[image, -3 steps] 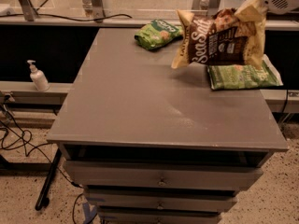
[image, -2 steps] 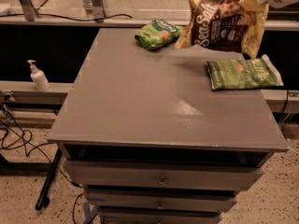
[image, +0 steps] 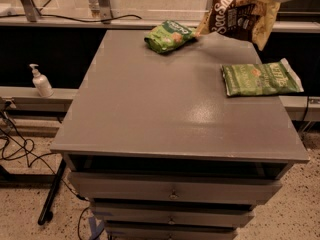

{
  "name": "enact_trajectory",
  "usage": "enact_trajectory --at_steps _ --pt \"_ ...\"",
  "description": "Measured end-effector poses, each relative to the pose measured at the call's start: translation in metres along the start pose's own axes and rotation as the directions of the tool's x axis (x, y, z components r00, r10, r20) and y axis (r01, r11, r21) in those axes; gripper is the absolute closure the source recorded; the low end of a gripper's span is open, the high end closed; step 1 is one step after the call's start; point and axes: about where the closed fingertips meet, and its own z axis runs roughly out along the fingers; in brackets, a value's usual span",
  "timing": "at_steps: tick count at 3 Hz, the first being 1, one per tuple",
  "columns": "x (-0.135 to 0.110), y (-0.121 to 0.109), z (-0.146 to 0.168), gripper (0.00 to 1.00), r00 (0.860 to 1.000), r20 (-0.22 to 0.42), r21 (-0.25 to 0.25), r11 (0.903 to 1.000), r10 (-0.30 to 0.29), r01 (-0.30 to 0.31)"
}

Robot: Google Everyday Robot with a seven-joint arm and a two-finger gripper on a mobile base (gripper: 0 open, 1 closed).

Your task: Move brown chip bag near green rice chip bag

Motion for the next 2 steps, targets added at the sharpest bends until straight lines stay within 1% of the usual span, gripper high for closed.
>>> enact_trajectory --at_steps 1,2 --pt "0.005 0.003 0.032 1.0 0.999 -0.004 -0.001 0.9994 0.035 -0.035" --pt "0.011 0.023 0.058 1.0 0.999 -0.01 -0.052 0.9978 0.041 -0.042"
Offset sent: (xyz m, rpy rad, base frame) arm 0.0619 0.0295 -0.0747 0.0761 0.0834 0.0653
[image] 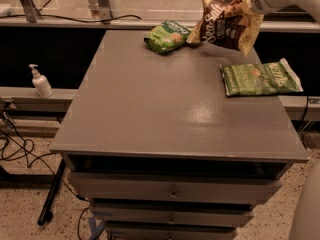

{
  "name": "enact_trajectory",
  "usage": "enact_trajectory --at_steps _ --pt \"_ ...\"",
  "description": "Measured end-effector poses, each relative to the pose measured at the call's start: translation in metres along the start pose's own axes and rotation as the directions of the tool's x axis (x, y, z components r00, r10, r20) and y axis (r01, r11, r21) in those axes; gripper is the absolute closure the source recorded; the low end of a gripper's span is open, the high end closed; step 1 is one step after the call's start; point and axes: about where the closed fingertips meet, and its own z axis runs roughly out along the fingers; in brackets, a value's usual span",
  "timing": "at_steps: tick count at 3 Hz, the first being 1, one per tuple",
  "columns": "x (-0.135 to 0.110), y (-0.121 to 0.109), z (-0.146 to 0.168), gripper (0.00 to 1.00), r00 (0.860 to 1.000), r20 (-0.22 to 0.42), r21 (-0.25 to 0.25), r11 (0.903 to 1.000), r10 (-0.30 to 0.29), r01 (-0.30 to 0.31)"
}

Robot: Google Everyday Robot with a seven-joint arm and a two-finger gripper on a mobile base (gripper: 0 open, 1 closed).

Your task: Move brown chip bag near green rice chip bag

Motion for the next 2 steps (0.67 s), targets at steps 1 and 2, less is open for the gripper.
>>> enact_trajectory --at_steps 1,2 --pt "0.005 0.024 0.023 1.0 1.0 -0.004 -0.072 0.9974 -0.001 0.0" --pt "0.007 0.053 0.045 0.83 1.0 -0.017 -0.159 0.9871 -0.018 0.015"
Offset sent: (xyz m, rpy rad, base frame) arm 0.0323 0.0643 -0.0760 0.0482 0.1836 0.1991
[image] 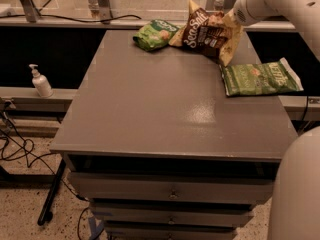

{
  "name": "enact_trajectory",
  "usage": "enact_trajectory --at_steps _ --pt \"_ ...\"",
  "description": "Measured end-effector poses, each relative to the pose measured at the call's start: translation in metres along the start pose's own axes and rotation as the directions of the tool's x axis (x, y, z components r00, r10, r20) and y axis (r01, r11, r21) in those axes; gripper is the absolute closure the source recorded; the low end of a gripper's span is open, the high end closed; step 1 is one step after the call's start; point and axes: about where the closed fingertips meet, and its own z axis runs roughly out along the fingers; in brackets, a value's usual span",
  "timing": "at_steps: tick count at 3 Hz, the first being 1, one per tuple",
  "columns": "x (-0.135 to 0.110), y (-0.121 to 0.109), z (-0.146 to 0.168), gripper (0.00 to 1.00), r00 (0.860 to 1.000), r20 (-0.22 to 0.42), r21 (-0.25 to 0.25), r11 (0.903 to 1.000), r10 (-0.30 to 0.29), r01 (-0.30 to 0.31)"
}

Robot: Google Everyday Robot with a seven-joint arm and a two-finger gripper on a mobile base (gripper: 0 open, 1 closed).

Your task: Move brown chip bag near green rice chip bag

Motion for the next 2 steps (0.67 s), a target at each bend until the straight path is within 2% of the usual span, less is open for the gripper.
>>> enact_trajectory --at_steps 1,2 --pt "0.0 0.0153 0.0161 0.59 1.0 -0.018 -0.06 0.9981 -0.017 0.016" --pt "0.0012 0.0221 0.0233 0.36 0.999 -0.03 -0.091 0.9956 -0.025 0.022"
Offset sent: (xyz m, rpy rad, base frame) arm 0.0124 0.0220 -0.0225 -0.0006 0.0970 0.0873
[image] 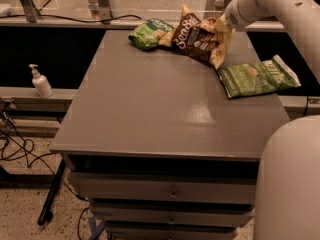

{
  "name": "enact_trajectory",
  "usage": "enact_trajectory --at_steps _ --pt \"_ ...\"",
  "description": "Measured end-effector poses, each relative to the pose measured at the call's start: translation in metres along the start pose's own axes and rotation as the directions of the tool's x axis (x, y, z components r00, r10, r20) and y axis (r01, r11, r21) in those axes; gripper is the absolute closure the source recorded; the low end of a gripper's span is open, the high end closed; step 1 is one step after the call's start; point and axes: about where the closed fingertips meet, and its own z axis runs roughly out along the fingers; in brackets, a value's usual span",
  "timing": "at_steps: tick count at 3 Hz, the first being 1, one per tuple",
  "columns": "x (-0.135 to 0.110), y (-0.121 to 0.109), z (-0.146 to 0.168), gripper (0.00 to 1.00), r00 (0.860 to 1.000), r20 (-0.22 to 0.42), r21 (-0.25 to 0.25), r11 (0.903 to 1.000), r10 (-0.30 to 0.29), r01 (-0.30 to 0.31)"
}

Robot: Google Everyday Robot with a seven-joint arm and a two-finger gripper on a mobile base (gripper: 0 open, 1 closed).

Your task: Move brown chip bag near green rice chip bag

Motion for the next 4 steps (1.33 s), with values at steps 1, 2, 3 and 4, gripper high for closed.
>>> enact_trajectory --at_steps 1,2,3,4 --pt "0.002 0.002 0.002 0.13 1.0 -0.008 -0.015 0.9999 -0.002 0.002" --pt "0.003 0.001 0.002 0.0 1.0 -0.011 -0.02 0.9998 -0.003 0.002" --pt "0.002 -0.002 -0.007 0.0 1.0 0.003 -0.021 0.9998 -0.001 0.001" --pt "0.002 0.005 -0.039 0.0 0.998 0.054 -0.062 0.9979 -0.016 0.019"
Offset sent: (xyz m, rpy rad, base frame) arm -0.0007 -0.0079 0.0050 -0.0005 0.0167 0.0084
